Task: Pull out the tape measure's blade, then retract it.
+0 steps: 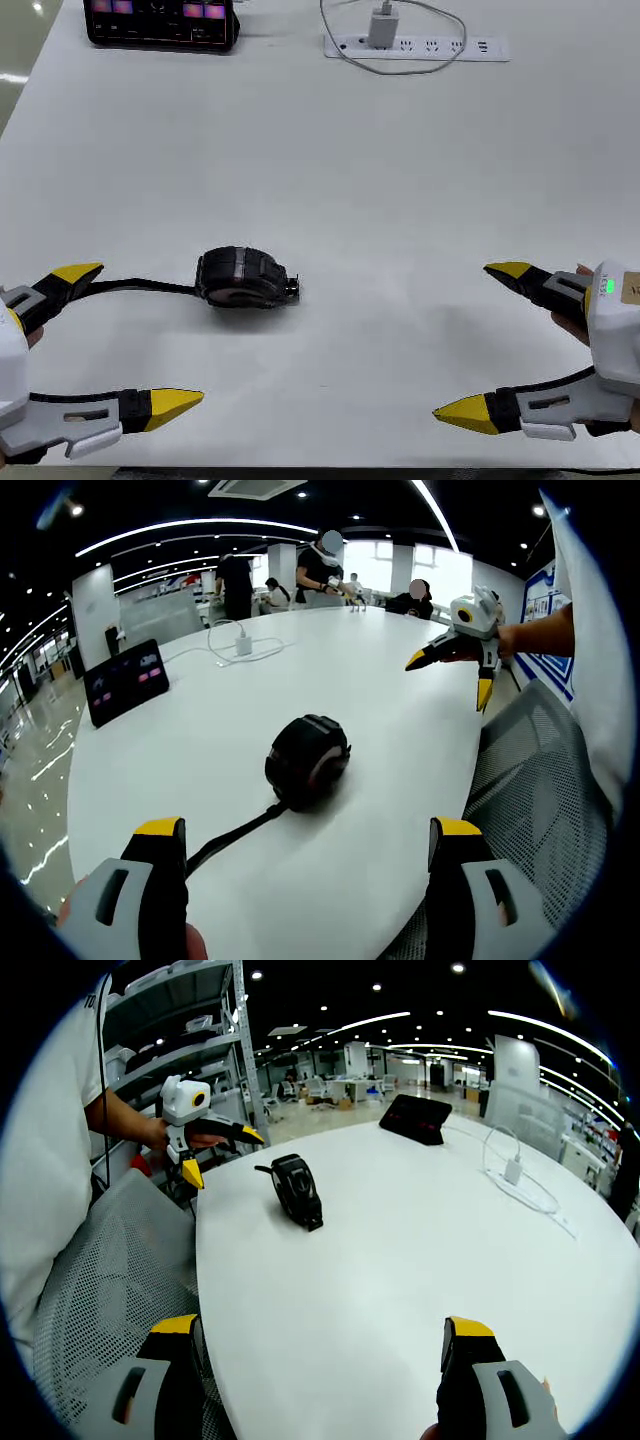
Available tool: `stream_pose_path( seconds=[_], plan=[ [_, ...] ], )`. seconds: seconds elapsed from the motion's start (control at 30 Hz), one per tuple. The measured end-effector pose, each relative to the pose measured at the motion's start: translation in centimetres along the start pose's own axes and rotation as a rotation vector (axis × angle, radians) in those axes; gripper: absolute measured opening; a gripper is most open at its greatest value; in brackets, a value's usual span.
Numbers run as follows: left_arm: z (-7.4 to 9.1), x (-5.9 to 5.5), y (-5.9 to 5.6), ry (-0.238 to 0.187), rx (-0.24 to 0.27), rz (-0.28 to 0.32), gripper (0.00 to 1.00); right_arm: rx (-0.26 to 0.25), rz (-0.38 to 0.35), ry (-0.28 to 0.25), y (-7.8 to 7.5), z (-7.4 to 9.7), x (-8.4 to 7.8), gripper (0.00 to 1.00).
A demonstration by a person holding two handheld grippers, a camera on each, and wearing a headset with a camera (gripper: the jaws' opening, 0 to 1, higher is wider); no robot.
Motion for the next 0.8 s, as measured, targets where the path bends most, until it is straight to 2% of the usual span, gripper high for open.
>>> stream_pose_path(
  seconds=[0.3,0.8],
  plan=[
    [-0.2,-0.6,-0.5,0.004,-0.010,0.009,0.99,-0.024,-0.014,0.005,0.1,0.5,-0.7,0.99],
    [-0.2,-1.0,-1.1,0.005,-0.026,0.021,0.99,-0.035,-0.026,-0.008,0.2,0.4,-0.7,0.99]
  ],
)
Point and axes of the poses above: the centre of the closed fingertips' face, and the gripper's own axes: z roughly backward along the fingers, y roughly to its left, x roughly out of its top, the point moved 9 cm from there along z, roughly backward along the fingers, and after that the axes turned 4 degrees about -x, right-handed, at the moved point
